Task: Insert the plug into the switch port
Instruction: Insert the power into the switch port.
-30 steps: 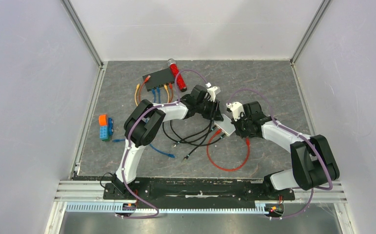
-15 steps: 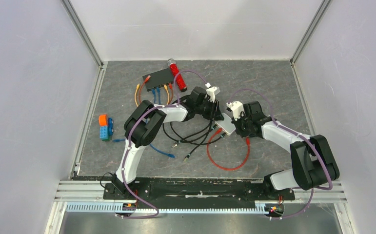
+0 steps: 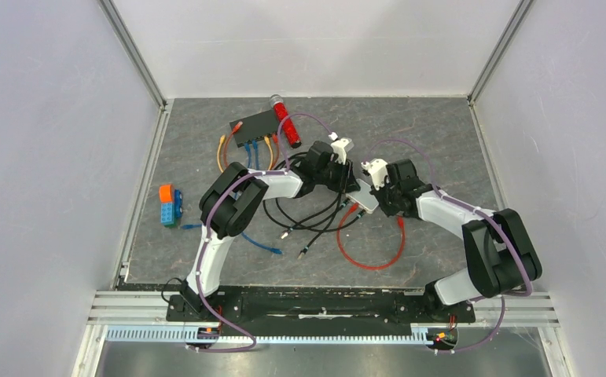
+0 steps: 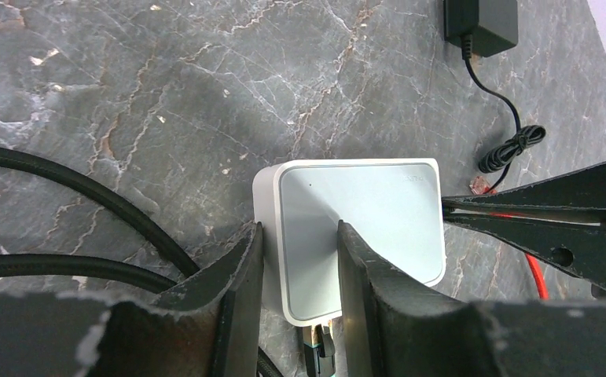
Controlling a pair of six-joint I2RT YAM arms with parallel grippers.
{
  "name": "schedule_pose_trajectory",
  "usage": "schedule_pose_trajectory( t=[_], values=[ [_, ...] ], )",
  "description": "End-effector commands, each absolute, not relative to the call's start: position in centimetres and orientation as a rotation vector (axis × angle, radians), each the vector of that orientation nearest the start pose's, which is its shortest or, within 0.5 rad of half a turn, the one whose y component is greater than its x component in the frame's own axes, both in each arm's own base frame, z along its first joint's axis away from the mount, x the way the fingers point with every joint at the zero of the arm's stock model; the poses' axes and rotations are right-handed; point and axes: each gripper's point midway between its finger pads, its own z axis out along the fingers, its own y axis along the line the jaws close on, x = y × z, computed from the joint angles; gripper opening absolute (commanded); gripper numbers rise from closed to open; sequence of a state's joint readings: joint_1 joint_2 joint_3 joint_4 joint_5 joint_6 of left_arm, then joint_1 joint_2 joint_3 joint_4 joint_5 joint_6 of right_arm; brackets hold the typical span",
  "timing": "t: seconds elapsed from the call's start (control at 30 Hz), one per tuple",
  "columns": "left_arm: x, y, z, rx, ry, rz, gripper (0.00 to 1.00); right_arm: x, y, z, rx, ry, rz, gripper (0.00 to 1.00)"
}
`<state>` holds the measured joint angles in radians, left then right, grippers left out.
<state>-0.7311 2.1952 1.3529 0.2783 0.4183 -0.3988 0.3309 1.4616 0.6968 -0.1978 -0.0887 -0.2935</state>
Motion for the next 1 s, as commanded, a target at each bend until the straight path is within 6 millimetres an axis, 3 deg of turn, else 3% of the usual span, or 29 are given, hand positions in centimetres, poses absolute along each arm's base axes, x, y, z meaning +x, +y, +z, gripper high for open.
schedule_pose_trajectory(
  t=[0.0,0.2,0.47,0.53,0.63,0.73,0.87,0.97],
  values=[
    [22.8,-46.6,0.2,0.942,2.387,-1.306,0.41,39.3,18.5,13.0,-0.808,1.854,0.259,0.0],
    [22.6,-46.3,-0.3,0.963,2.393,-1.273,0.41,39.4,18.5,15.2,-0.866,1.766,0.197,0.0],
    [22.6,-45.9,-0.6,0.959,2.404,-1.26,0.41,38.5,18.6,12.9,-0.961,1.74,0.197,0.0],
    [22.9,-45.4,-0.6,0.939,2.409,-1.223,0.41,38.5,18.4,13.1,-0.948,1.745,0.195,0.0],
    [25.3,-44.3,-0.3,0.835,2.422,-1.14,0.41,38.3,17.8,13.8,-0.932,1.753,0.178,0.0],
    [29.7,-42.9,0.7,0.701,2.387,-0.961,0.42,38.2,15.6,13.6,-0.888,1.808,0.096,0.04],
    [34.8,-42.4,5.4,0.645,2.269,-0.802,0.47,37.8,11.9,12.6,-0.79,1.871,0.028,0.13],
    [38.0,-42.2,9.8,0.59,2.215,-0.75,0.49,38.2,9.0,14.2,-0.644,1.898,-0.041,0.21]
  ],
)
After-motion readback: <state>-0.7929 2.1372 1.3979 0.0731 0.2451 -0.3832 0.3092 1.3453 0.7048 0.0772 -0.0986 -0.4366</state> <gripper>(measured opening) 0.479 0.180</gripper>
